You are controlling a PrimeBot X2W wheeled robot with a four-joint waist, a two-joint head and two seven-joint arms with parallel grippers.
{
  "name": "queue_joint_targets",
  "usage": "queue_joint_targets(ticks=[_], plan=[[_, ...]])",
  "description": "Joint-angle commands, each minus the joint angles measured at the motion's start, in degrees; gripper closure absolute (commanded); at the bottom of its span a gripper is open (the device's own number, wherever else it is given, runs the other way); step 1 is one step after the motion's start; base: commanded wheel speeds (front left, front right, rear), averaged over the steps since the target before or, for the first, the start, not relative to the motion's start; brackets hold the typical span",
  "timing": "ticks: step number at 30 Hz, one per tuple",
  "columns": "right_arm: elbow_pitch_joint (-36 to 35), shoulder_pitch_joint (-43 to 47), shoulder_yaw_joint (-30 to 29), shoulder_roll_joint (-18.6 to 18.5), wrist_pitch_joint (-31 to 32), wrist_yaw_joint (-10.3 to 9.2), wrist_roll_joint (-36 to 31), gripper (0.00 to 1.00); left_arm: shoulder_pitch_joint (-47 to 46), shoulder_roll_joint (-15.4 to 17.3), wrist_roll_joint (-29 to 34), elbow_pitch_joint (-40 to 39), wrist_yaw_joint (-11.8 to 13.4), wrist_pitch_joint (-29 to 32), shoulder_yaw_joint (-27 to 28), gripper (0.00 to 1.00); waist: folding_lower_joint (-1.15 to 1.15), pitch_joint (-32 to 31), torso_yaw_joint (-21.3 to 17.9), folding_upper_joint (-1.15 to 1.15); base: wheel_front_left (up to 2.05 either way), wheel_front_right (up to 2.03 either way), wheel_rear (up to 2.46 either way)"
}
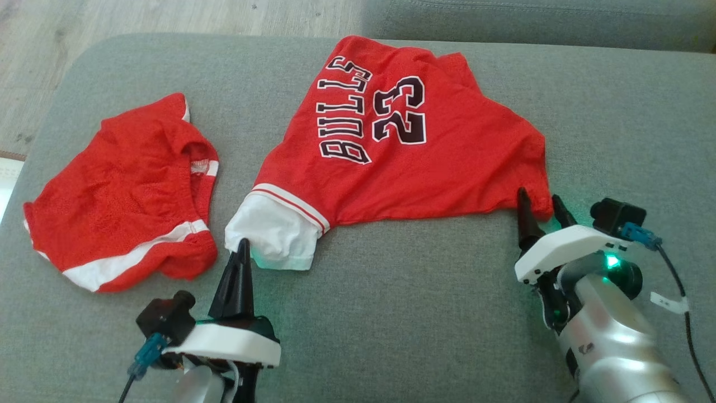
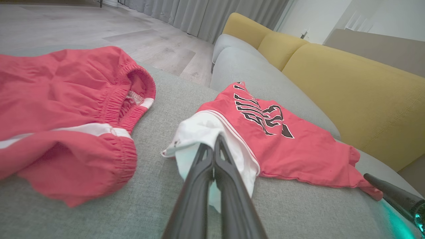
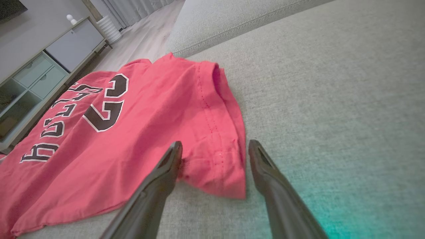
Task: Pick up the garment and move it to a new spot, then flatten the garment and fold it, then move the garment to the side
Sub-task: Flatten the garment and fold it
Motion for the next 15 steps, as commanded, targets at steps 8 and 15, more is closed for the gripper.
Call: queue_joint_targets(ticks=[8,15], plan=[[0.18,-2.31,5.34,0.25,-1.29,0.44,2.75,0.0,-2.32,-0.03,0.86,-0.96,-0.51,-0.55,2.48,1.0,0.0,-0.15,-0.36,0.0,0.0,0.0,0.0],[0.48,-2.58,7.66,0.25,-1.6,0.44,3.57,0.66,-2.31,-0.09,1.02,-0.48,-0.67,-0.56,2.72,1.0,0.0,-0.48,-0.45,0.0,0.0,0.0,0.0]])
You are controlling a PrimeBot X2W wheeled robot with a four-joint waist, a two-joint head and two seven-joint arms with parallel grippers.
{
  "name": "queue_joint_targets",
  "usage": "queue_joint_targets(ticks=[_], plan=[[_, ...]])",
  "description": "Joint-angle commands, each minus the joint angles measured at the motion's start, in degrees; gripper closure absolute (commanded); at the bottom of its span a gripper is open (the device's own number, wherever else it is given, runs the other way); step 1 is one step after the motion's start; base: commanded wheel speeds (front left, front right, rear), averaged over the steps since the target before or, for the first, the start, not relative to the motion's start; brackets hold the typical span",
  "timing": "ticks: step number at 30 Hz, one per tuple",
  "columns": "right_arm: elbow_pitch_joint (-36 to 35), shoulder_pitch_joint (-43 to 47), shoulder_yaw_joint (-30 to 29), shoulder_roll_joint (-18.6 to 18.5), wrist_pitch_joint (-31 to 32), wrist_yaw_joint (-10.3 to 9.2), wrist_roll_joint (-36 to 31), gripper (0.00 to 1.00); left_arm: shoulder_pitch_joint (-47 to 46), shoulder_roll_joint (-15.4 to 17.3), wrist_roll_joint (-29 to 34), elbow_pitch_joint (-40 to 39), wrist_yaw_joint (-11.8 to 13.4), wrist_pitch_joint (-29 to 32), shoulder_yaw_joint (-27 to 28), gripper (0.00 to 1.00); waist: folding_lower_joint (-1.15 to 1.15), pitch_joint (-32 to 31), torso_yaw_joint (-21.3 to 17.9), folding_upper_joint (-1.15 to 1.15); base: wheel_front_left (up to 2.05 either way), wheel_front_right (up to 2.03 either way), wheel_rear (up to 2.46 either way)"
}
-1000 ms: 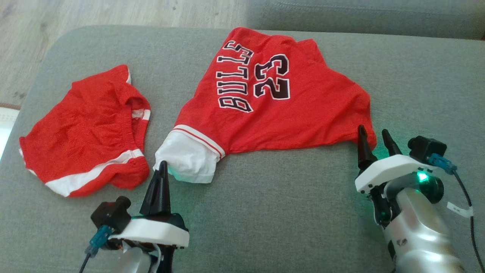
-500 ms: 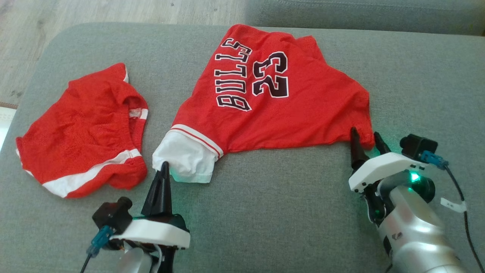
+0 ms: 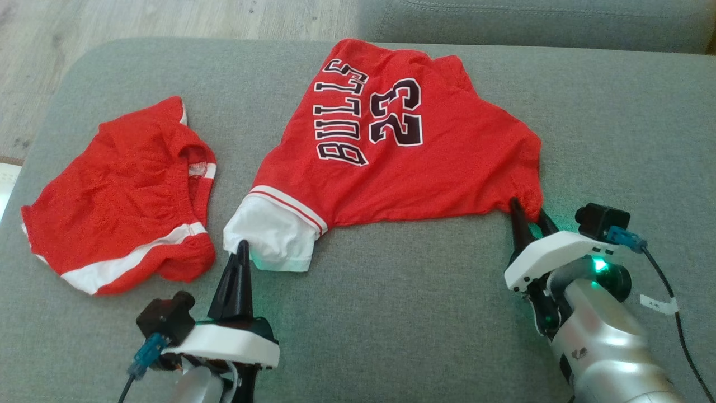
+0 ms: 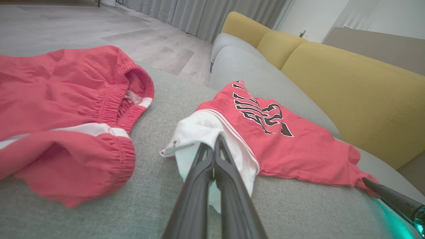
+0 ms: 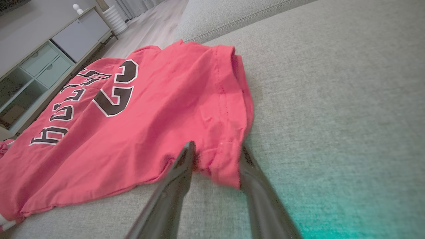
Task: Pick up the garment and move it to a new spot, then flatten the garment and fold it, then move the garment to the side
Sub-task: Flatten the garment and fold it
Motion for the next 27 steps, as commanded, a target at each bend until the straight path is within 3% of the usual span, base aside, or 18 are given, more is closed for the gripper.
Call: queue_joint_targets(ticks=[1,4,7,8,18,27], plan=[[-1.06,-2.39,1.24,0.38,-0.94,0.44,-0.27,0.73,-2.08,0.01,0.55,-1.4,-0.27,-0.56,2.28,1.0,0.0,-0.09,-0.02,0.0,0.0,0.0,0.0],[-0.71,-2.58,0.7,0.36,-1.04,0.44,-1.09,0.87,-1.94,0.0,0.52,-1.2,-0.35,-0.56,2.29,1.0,0.0,-0.35,-0.14,0.0,0.0,0.0,0.0],[-1.56,-2.46,-0.56,0.01,-1.08,0.44,-2.56,0.9,-1.82,-0.01,0.36,-1.1,-0.38,-0.56,2.34,1.0,0.0,-0.58,-0.32,0.0,0.0,0.0,0.0],[-2.12,-2.28,-1.02,-0.14,-1.08,0.44,-3.17,1.0,-1.82,-0.01,0.31,-1.08,-0.38,-0.56,2.35,1.0,0.0,-0.67,-0.37,0.0,0.0,0.0,0.0],[-13.57,1.14,-6.11,-0.77,-1.1,0.44,-8.8,1.0,-2.12,0.18,0.55,-2.51,-0.48,-0.56,4.11,1.0,0.0,-3.27,-2.12,0.0,0.0,0.0,0.0],[-23.74,-0.21,-4.3,-5.26,-0.65,0.44,-7.98,1.0,-11.81,5.05,0.35,-8.25,-0.83,1.87,5.92,1.0,0.0,-7.38,-5.31,0.0,0.0,0.0,0.0]])
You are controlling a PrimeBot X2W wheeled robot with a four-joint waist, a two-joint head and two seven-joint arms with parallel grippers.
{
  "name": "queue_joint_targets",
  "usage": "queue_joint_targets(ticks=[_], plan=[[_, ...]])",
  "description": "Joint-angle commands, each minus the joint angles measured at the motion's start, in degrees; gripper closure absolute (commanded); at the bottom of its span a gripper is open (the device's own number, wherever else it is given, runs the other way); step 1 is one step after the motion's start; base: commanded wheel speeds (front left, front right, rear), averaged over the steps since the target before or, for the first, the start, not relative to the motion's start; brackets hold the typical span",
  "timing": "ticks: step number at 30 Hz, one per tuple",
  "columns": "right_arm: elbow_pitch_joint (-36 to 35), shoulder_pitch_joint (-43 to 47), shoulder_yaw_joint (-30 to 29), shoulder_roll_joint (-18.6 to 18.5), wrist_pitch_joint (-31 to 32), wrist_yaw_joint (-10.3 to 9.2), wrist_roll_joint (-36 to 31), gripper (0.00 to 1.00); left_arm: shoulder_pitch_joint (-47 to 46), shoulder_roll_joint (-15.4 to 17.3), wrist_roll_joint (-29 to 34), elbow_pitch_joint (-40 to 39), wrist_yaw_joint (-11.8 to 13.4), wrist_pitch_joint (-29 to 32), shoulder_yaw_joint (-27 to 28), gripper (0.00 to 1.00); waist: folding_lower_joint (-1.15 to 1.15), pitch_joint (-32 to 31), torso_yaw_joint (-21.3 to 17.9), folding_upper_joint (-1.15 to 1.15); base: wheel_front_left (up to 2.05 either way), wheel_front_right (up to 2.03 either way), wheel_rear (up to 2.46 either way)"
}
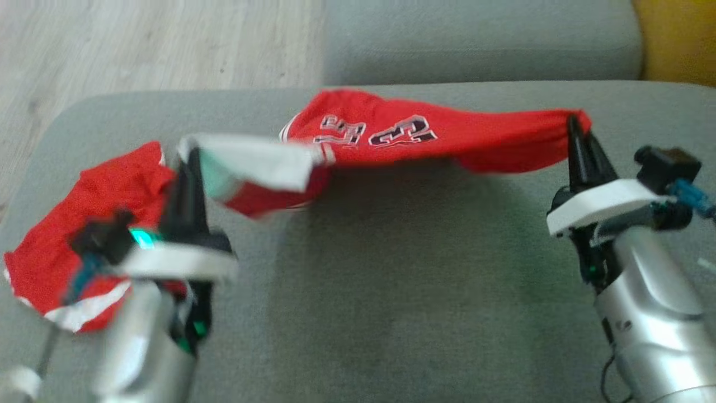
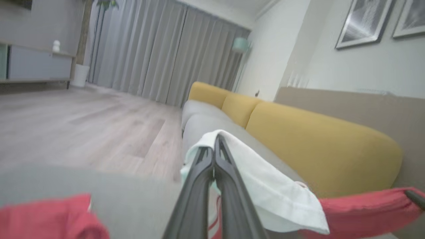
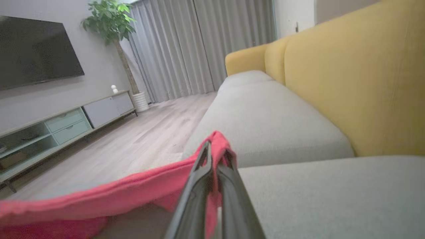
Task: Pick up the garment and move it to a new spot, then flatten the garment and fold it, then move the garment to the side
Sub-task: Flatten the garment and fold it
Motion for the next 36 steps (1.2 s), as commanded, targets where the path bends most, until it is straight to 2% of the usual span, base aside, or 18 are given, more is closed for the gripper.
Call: queue_joint_targets(ticks=[1,4,11,19,23,26,29,32,36], plan=[[-3.23,-3.11,1.87,-0.8,0.01,0.44,0.16,1.0,-5.04,1.68,-0.33,-3.13,-0.33,0.4,2.73,1.0,0.0,-1.64,-1.57,0.0,0.0,0.0,0.0],[-8.41,-4.94,3.63,-3.49,0.84,0.44,-0.64,1.0,-10.32,3.6,-0.88,-6.25,-0.21,2.23,4.26,1.0,0.0,-3.21,-3.29,0.0,0.0,0.0,0.0],[-22.4,-7.43,2.87,-7.46,5.09,0.44,-2.81,1.0,-17.67,6.8,-2.69,-15.36,1.52,6.72,7.79,1.0,0.0,-5.81,-6.67,0.0,0.0,0.0,0.0],[-39.98,-3.14,-0.56,-8.56,19.9,0.44,-2.71,1.0,-16.9,10.01,-5.49,-29.53,4.76,16.95,9.53,1.0,0.0,-5.44,-9.21,0.0,0.0,0.0,0.0],[-45.24,-2.3,-1.75,-8.7,26.41,0.44,-2.62,1.0,-17.47,11.85,-5.59,-32.31,5.21,22.55,7.97,1.0,0.0,-2.79,-10.17,0.0,0.0,0.0,0.0],[-44.82,-4.79,-0.84,-8.79,28.34,0.44,-2.19,1.0,-20.58,12.31,-6.25,-29.86,4.94,25.42,6.87,1.0,0.0,1.26,-11.0,0.0,0.0,0.0,0.0],[-41.27,-11.95,1.97,-10.9,26.8,0.44,-3.74,1.0,-28.14,13.71,-5.57,-24.74,3.69,27.41,5.82,1.0,0.0,8.48,-11.89,0.0,0.0,0.0,0.0],[-33.11,-21.41,5.05,-11.19,23.64,0.44,-4.36,1.0,-38.57,14.48,-3.73,-16.56,2.1,27.0,4.2,1.0,0.0,14.5,-12.39,0.0,0.0,0.0,0.0],[-20.27,-35.59,7.39,-9.59,17.31,0.44,-5.09,1.0,-53.8,14.77,-0.64,-3.96,0.75,23.32,2.51,1.0,0.0,19.81,-12.51,0.0,0.0,0.0,0.0]])
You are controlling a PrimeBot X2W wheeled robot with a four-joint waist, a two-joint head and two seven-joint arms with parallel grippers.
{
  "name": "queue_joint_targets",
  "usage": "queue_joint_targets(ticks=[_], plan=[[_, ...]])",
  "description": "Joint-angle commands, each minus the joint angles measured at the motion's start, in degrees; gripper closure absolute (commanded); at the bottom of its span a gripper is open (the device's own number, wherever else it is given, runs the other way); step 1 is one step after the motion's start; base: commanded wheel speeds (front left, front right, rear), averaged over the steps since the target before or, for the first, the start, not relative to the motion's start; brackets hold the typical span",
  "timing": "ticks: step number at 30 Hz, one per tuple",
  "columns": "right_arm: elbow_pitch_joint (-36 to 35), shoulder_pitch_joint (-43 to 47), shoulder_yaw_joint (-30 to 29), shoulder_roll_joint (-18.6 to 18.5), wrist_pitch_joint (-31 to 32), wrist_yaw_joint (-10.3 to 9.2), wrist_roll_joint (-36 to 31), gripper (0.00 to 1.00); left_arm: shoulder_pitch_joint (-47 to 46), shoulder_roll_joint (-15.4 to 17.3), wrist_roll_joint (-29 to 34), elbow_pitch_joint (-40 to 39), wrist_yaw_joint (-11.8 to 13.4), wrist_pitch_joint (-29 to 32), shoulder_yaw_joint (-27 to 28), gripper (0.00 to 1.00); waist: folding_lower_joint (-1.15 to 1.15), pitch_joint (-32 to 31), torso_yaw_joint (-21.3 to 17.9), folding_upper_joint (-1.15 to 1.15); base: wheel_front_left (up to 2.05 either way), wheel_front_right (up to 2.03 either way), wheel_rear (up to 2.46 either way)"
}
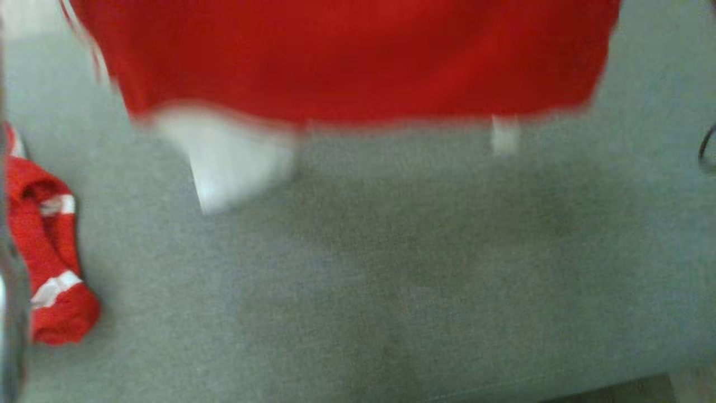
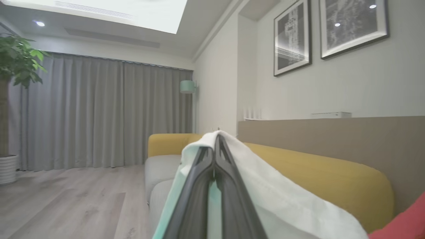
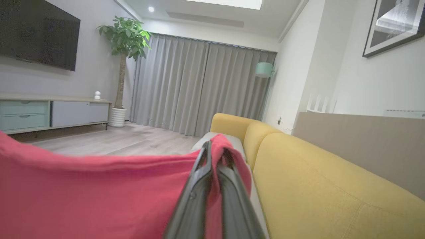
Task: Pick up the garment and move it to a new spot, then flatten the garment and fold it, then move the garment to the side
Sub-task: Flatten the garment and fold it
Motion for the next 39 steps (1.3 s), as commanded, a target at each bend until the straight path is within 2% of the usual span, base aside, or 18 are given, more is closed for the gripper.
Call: queue_joint_targets(ticks=[1,4,5,8,13,18,23,29,39], plan=[[1.56,-4.58,0.61,0.89,-2.6,0.44,-1.14,1.0,-5.58,2.7,1.28,1.47,-0.3,-1.84,1.4,1.0,-0.03,6.9,-0.71,0.0,0.0,0.0,0.0],[10.0,-12.99,1.55,1.82,-10.32,0.44,-3.42,1.0,-13.98,1.63,3.14,9.68,-0.54,-7.54,0.99,1.0,-0.03,8.22,0.18,0.0,0.0,0.0,0.0],[14.78,-17.06,1.41,2.6,-14.89,0.44,-4.02,1.0,-17.48,0.97,3.62,14.11,-0.84,-11.08,0.52,1.0,-0.03,8.68,0.85,0.0,0.0,0.0,0.0],[19.56,-21.24,1.49,2.85,-17.83,0.44,-5.6,1.0,-20.13,0.04,3.07,18.69,-1.28,-15.08,-0.12,1.0,-0.03,10.0,1.81,0.0,0.0,0.0,0.0],[21.56,-20.36,0.15,3.72,-18.54,0.44,-5.17,1.0,-18.98,-0.48,1.95,22.99,-1.66,-19.76,-1.85,1.0,-0.03,11.45,2.97,0.0,0.0,0.0,0.0],[22.4,-9.98,1.07,3.51,-18.58,0.44,-4.01,1.0,-10.84,-1.61,-1.29,25.86,-1.79,-23.35,-7.66,1.0,-0.03,11.67,4.9,0.0,0.0,0.0,0.0],[26.19,-0.71,7.87,2.0,-18.58,0.44,-0.63,1.0,-0.59,-0.98,-5.1,26.42,-1.81,-25.26,-13.31,1.0,-0.03,10.36,6.47,0.0,0.0,0.0,0.0],[27.76,5.42,18.87,-2.01,-18.59,0.44,5.91,1.0,10.33,3.33,-5.98,23.52,-1.81,-26.12,-19.82,1.0,-0.03,6.54,6.56,0.0,0.0,0.0,0.0],[25.44,10.79,36.17,-10.01,-15.57,0.44,18.26,1.0,26.99,9.71,-6.76,16.37,-1.82,-26.24,-22.66,1.0,-0.03,-0.95,6.09,0.0,0.0,0.0,0.0]])
